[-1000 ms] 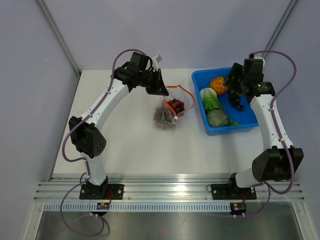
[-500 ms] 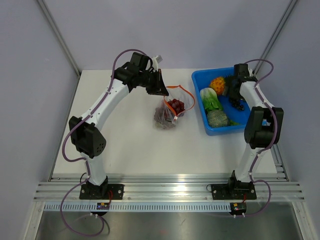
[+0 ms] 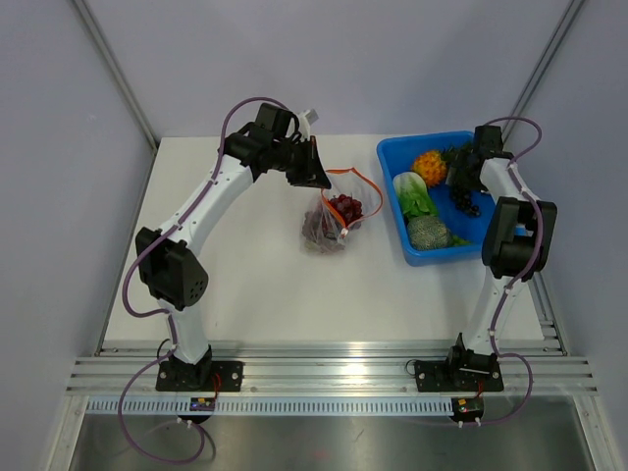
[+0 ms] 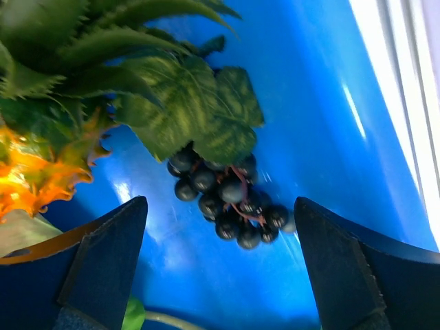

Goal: Place the food in the zip-top bag and seal the zipper
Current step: Pick up the fake fruit from the bin.

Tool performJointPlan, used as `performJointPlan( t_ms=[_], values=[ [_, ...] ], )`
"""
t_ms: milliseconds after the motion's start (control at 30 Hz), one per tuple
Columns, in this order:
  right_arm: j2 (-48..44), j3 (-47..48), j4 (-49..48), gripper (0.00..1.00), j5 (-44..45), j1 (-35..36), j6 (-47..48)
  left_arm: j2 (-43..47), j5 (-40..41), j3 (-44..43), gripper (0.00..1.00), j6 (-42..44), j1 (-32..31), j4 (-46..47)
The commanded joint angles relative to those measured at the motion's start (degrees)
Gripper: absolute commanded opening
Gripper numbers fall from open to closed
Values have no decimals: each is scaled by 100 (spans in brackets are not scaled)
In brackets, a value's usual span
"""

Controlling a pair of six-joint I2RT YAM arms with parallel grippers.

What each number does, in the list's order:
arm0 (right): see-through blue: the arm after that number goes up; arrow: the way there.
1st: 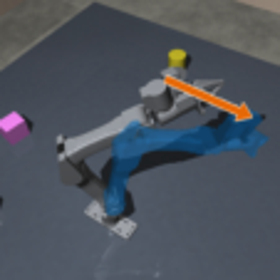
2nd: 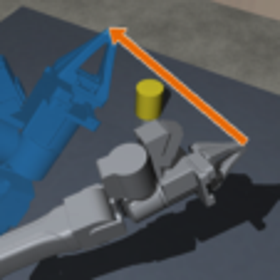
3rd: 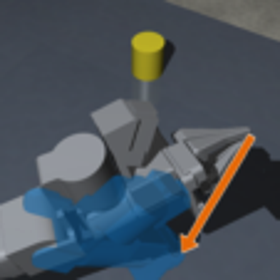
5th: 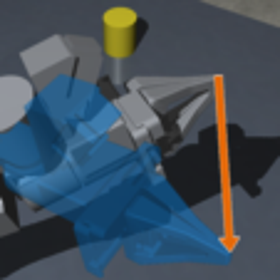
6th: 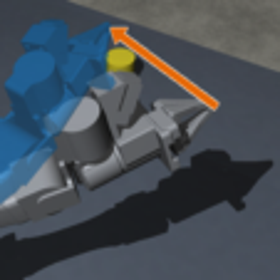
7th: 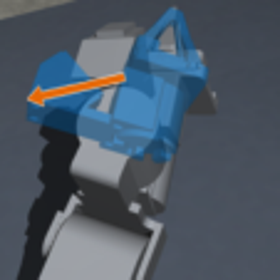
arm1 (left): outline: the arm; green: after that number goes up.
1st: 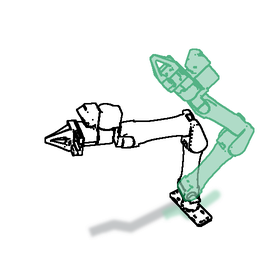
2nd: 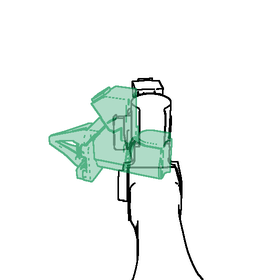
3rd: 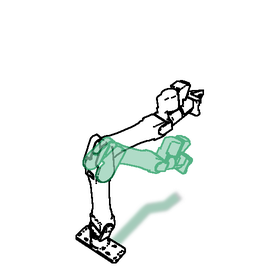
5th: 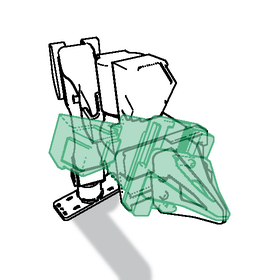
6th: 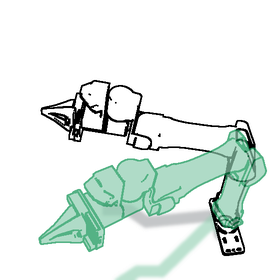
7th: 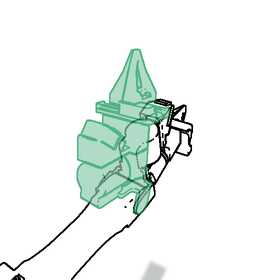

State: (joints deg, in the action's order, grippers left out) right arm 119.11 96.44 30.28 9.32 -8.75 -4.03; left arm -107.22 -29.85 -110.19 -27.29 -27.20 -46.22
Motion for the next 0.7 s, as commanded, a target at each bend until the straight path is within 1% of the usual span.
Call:
performJointPlan(
  t_ms=[0,233,333,433,467,567,600,667],
  values=[
    [138,67,-453,93,-343,-47,263,-9,-197,-187,0,31,66,298],
    [543,278,-453,91,-510,-74,289,-45,-153,-266,0,4,75,280],
    [604,244,-462,85,-607,-83,271,-89,-162,-310,0,13,75,271],
    [657,173,-532,77,-633,-74,236,-124,-197,-319,0,31,83,245],
    [666,156,-532,72,-625,-83,236,-132,-188,-327,0,39,83,236],
    [710,138,-532,68,-686,-83,184,-132,-214,-257,0,48,110,271],
    [701,120,-532,65,-704,-83,149,-124,-241,-231,0,39,110,288],
    [702,94,-532,61,-756,-83,87,-124,-241,-213,0,39,110,306]
  ],
)
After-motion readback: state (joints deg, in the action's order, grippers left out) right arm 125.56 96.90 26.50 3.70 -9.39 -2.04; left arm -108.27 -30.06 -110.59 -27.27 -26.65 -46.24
